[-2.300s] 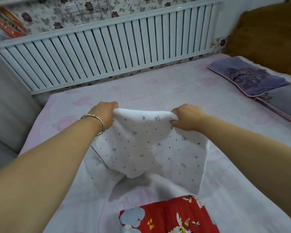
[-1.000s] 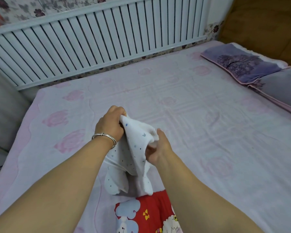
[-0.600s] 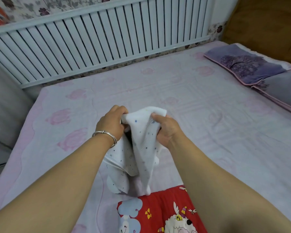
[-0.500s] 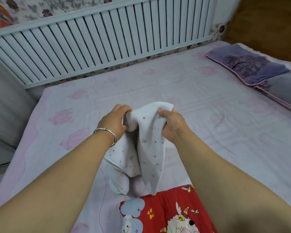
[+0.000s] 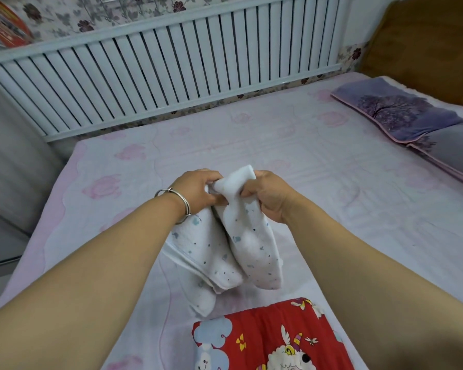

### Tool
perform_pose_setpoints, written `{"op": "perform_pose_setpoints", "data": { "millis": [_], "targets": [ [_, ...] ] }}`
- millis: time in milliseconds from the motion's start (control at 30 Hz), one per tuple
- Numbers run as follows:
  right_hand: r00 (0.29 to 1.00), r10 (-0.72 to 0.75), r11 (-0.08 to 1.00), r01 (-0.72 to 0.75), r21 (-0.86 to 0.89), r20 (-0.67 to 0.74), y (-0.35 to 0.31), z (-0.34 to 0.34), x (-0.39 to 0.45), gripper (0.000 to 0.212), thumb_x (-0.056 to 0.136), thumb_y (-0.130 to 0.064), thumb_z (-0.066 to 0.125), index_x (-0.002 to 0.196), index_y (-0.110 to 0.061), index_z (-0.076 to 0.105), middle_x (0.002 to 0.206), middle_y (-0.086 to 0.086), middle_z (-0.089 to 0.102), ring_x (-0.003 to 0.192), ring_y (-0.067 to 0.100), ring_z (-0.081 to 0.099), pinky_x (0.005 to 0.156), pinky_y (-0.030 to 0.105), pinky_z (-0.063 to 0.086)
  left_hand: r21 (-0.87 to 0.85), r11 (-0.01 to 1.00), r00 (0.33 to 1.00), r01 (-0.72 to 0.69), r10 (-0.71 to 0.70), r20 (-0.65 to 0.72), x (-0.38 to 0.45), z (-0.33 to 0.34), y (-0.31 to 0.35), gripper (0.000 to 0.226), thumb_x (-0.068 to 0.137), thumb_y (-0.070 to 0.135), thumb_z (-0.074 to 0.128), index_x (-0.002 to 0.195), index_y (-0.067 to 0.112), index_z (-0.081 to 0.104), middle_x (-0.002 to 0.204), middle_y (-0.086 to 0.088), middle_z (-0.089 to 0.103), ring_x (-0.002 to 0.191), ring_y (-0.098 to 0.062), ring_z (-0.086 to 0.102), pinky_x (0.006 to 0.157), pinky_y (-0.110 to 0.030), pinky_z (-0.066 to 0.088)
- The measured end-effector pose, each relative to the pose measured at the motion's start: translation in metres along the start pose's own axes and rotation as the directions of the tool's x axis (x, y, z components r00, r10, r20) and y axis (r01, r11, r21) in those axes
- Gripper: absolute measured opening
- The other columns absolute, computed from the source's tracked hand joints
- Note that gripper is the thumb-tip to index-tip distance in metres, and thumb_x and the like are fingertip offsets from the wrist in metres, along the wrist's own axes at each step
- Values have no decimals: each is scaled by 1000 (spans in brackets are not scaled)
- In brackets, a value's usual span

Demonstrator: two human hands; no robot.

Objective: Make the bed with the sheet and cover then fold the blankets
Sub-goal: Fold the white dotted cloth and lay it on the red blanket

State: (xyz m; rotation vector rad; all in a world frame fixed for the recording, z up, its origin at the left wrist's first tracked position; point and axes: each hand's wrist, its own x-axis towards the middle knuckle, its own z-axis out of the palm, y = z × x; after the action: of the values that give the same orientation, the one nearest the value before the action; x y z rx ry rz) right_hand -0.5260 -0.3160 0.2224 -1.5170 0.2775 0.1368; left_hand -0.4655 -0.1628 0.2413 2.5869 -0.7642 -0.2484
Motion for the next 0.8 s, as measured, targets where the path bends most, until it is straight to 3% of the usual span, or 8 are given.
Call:
{"op": "perform_pose_setpoints", "data": {
  "millis": [133,200,267,333,433,533,667,800],
  "targets": [
    [971,-55,996,70,57,-231,-4,-2,-3,27,79,11,46,70,-11,58,70,6,54,65,20,50,57,25,43,75,996,994,53,-45,-98,-1,3,2,13,74,27,72,73,25,59,82,2,56,90,-28,58,77,-32,47],
    [926,-190,963,111,-247,-325,-9,-3,-4,18,81,3,51,89,-11,59,82,4,56,72,20,52,60,29,45,140,986,990,87,-70,-126,-2,4,5,17,77,27,67,69,25,52,81,2,54,88,-30,57,69,-29,42],
    [919,-362,674,141,-725,-157,-17,1,-7,43,81,-11,58,123,-17,52,123,4,53,108,25,49,89,37,42,186,977,985,101,-73,-155,-2,4,8,7,80,27,63,81,21,59,89,0,58,90,-32,57,68,-29,40],
    [904,-420,256,195,-947,72,-25,12,-12,49,85,-25,55,134,-22,47,141,-1,40,122,28,37,97,36,30,235,966,984,107,-70,-161,-2,5,14,14,83,28,60,96,23,62,95,-1,59,92,-32,58,68,-29,39],
    [890,-424,-57,159,-986,168,-30,25,-15,29,93,-22,41,110,-19,64,110,-1,57,117,30,36,94,36,27,251,964,988,92,-56,-147,-2,6,24,15,84,25,56,98,23,62,98,-1,60,92,-31,58,69,-30,39],
    [937,-327,-46,112,-993,121,-34,26,-12,30,93,-29,41,71,-16,55,66,-5,42,116,26,35,98,39,24,261,962,989,81,-45,-143,-6,6,24,15,83,24,55,97,22,62,97,-2,60,92,-32,58,69,-31,40],
    [988,-115,188,122,-975,101,-41,20,-4,22,86,-28,55,103,-15,62,79,-1,54,110,24,51,91,39,26,263,964,994,43,-16,-105,-10,7,20,21,86,31,57,106,30,61,102,1,60,94,-29,58,71,-31,41],
    [979,-194,81,80,-994,63,-37,13,1,5,85,-14,54,87,-16,58,92,2,53,110,25,55,91,35,30,251,968,999,-28,38,-32,-7,10,20,34,81,24,65,113,26,54,114,0,53,98,-29,58,78,-34,47]
  ]
}}
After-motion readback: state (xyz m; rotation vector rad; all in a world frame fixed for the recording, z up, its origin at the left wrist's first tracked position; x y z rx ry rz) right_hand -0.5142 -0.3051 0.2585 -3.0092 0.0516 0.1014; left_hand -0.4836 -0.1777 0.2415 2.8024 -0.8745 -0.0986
